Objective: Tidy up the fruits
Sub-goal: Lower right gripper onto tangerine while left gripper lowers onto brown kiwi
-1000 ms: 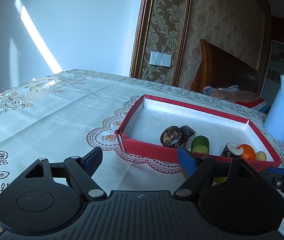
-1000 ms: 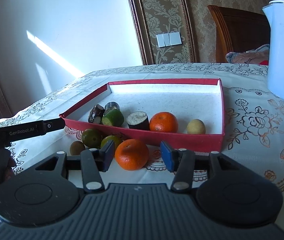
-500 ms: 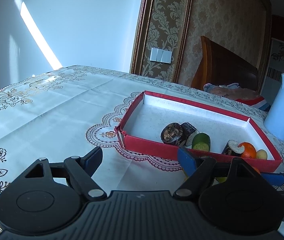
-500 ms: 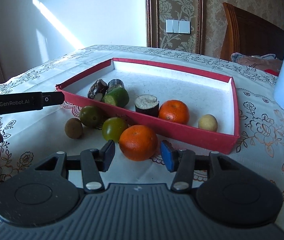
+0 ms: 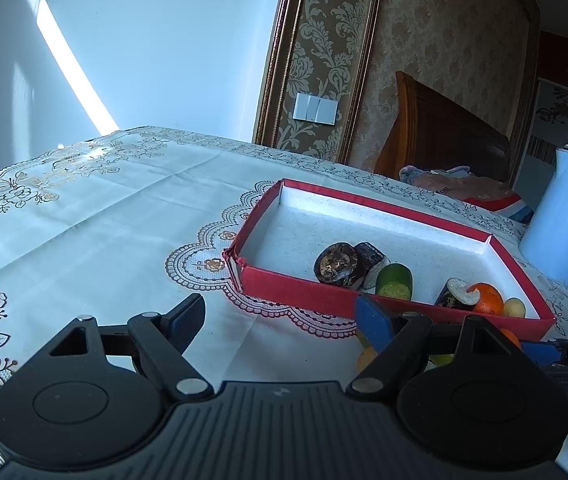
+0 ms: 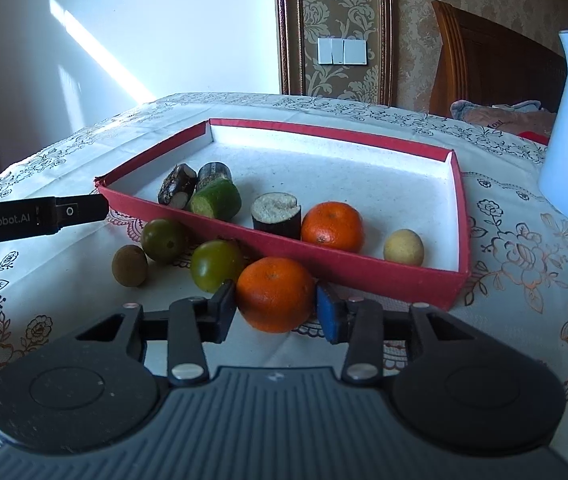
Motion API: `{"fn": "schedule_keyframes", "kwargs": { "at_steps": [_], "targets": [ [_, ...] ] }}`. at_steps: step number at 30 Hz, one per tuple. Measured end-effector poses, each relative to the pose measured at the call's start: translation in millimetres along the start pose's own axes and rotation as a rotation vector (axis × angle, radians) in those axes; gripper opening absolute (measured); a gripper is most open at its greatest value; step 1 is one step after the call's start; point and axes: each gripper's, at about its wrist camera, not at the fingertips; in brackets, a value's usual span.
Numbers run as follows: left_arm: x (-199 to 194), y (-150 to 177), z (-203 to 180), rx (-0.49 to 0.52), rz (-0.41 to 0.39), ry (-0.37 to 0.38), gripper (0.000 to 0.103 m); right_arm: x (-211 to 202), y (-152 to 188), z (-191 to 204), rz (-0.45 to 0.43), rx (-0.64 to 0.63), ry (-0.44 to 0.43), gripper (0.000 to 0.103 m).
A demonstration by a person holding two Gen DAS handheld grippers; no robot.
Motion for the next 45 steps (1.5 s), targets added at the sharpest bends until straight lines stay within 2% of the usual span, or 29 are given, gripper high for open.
{"fn": "schedule_keyframes", "kwargs": {
  "at_steps": [8,14,20,26,29,31,38,40,44,45],
  "targets": [
    [-7.1,5.5,-11.1,0.058,0.028,0.052,0.083,-13.0,8.8,-14.5,-0.013,0.093,-0.027,0.04],
    [-12.1,11.0,-23.6,0.124,0.05,0.121,0.088,-8.4,10.0,-20.8,0.001,0.128,-0.039,0.04],
    [3.1,14.8,-40.6,0.21,0.145,0.076,0.088,-8.1,10.8,-23.4,0.001,0.147,-0.051,0.04],
    [14.7,15.4,-45.7,0.205,0.183,0.034,0.087,-7.6,11.3,-25.6,0.003,0.159,-0.059,0.04],
    [19.3,15.8,-50.4,0.225,0.195,0.029,0.08,-7.5,11.4,-25.5,0.003,0.16,-0.059,0.04],
    [21.1,15.6,-52.8,0.234,0.2,0.027,0.068,-7.4,11.3,-25.5,0.003,0.16,-0.059,0.04],
    [20.3,17.1,-57.7,0.244,0.191,0.043,0.049,-7.6,11.5,-25.5,0.003,0.161,-0.059,0.04],
    [18.9,17.8,-59.2,0.251,0.188,0.047,0.04,-7.6,11.5,-25.5,0.003,0.161,-0.059,0.04],
    [18.2,19.2,-61.2,0.259,0.182,0.047,0.036,-7.7,11.5,-25.7,0.003,0.161,-0.059,0.04],
    [18.1,19.2,-61.1,0.258,0.181,0.046,0.032,-7.7,11.4,-25.7,0.003,0.161,-0.059,0.04]
  ]
}}
Point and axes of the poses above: each gripper's, at about its wrist camera, not at the fingertips, and x roughly the way its jaws point, z to its left, y to its underside, and after that the axes turned 2 degrees about y, right-handed
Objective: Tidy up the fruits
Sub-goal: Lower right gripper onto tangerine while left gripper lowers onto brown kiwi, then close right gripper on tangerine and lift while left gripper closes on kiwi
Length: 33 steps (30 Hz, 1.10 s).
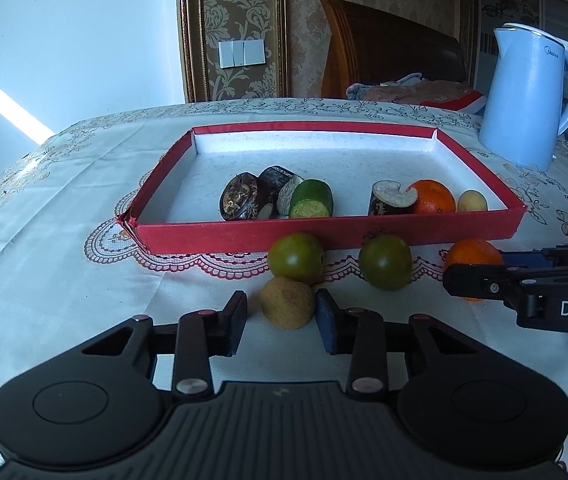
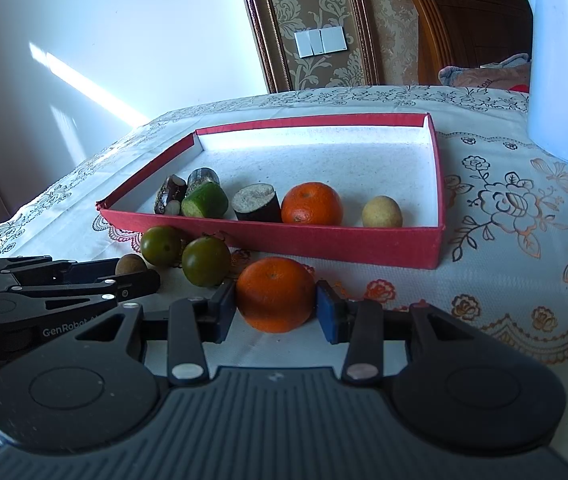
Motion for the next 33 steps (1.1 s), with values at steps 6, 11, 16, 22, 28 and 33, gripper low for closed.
{"fn": "schedule_keyframes", "kwargs": {
  "at_steps": [6,11,16,22,28,33],
  "targets": [
    [-0.7,0.8,-4.9,0.006,-0.005,-0.038,0.029,0.0,0.0,-0.1,0.0,0.0,0.0,0.04],
    [-0.7,0.7,-6.6,-0.002,-0.009,-0.073,0.028,0.1,-0.1,-0.3,0.0,0.0,0.0,0.04],
    [-2.0,1.0,-2.1,-0.027,-0.019,-0.093,0.028,0.3,0.2,-0.4,0.0,-0.002,0.001,0.04],
    [-5.7,1.8,-1.2,-0.035,-0.04,-0.107,0.028,0.2,0.1,-0.2,0.0,-0.002,0.001,0.04],
    [-9.0,2.6,0.5,-0.049,-0.056,-0.112,0.028,0.7,0.1,-0.2,0.0,-0.003,0.003,0.04],
    [-14.1,3.5,0.8,-0.06,-0.082,-0.121,0.028,0.7,0.2,0.0,-0.001,-0.004,0.003,0.04]
  ]
}}
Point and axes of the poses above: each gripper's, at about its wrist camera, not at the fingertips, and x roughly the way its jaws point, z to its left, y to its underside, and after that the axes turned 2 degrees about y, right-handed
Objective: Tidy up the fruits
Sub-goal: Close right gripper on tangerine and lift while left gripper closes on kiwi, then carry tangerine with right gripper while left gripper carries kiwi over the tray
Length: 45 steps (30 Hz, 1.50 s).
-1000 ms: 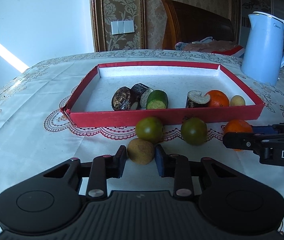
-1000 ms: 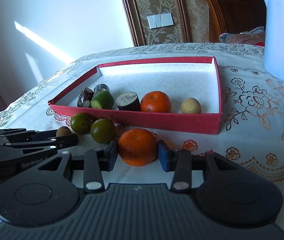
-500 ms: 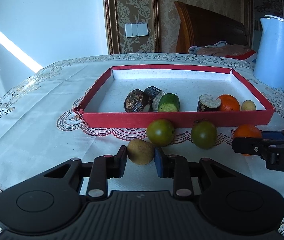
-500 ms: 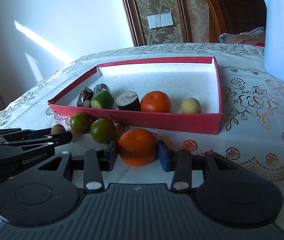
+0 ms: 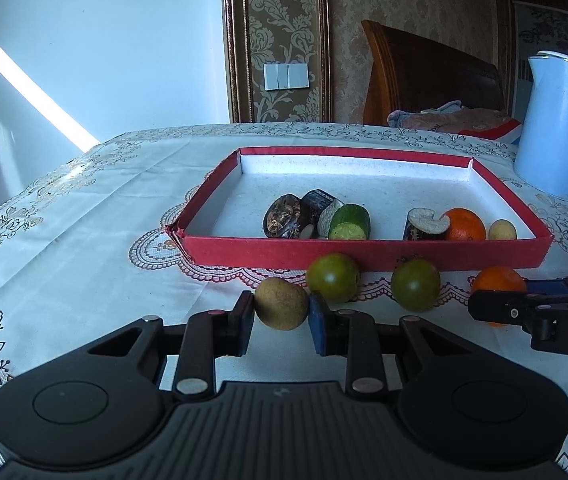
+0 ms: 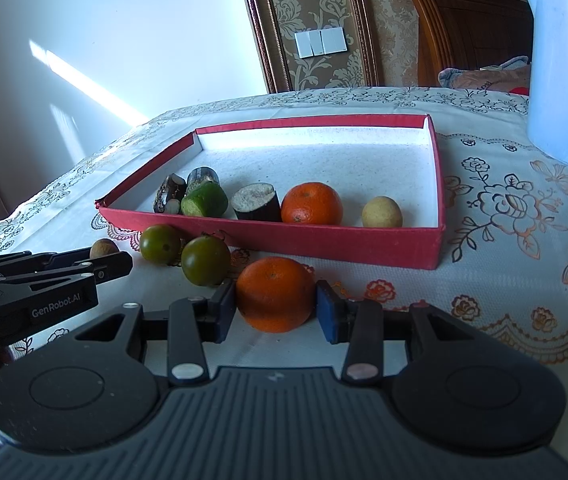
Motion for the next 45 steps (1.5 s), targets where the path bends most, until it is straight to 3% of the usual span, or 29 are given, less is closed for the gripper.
{"fn": "schedule_keyframes", "kwargs": {
  "at_steps": [25,45],
  "targets": [
    [-7.0,-6.0,10.8,-0.054,-0.053,0.015,0.028,-18.5,-2.1,4.8,-0.093,-0.008,-0.009,0.04],
    [21.6,-54.7,34.8,-0.066,-0.108,-0.04,0.029,-9.0,-45.4,7.2,-0.149,-0.071,0.027,0.04]
  ]
}}
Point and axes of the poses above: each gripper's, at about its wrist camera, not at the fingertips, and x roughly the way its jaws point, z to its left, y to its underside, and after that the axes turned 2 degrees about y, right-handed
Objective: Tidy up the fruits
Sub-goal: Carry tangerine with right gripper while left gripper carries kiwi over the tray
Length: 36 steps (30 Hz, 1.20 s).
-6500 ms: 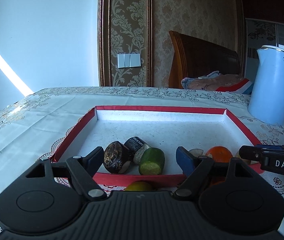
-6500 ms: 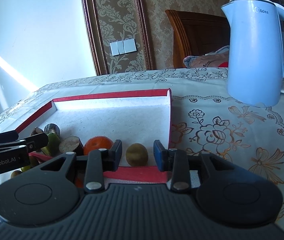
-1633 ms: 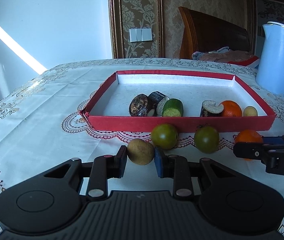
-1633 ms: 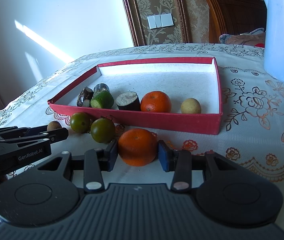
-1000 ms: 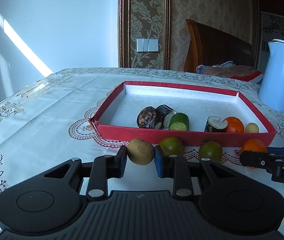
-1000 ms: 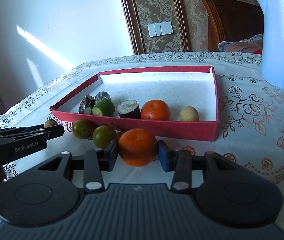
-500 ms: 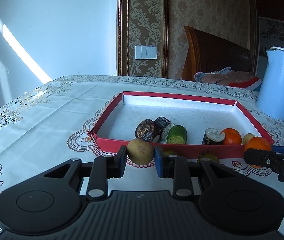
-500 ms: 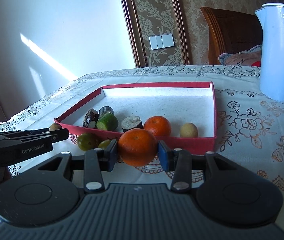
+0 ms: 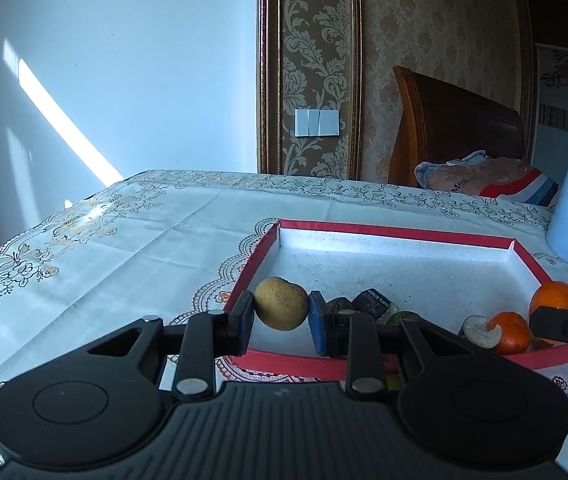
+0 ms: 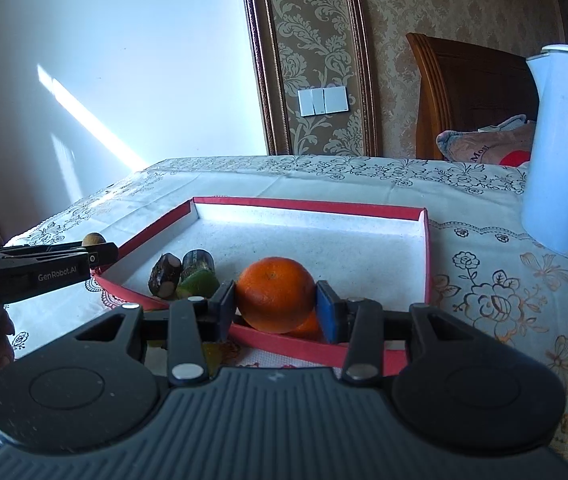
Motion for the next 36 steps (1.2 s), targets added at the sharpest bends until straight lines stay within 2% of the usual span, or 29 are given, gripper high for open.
{"fn": "schedule_keyframes", "kwargs": {
  "at_steps": [11,21,25,36],
  "targets": [
    [41.8,-10.8,7.2,-0.002,0.026,-0.037,0.029,37.3,-12.8,34.8,0.032,-0.073,-0.043,0.04],
    [54.7,-2.8,4.9,0.022,0.045,-0.037,0.029,50.7,-6.9,39.8,0.052,-0.083,-0.049,0.04],
    [58.2,-1.5,7.7,0.009,0.053,-0.049,0.029,53.2,-5.2,40.1,0.045,-0.088,-0.05,0.04],
    [64.0,3.6,2.2,0.048,0.08,-0.041,0.029,54.5,-2.1,44.3,0.027,-0.106,-0.048,0.04]
  ]
}}
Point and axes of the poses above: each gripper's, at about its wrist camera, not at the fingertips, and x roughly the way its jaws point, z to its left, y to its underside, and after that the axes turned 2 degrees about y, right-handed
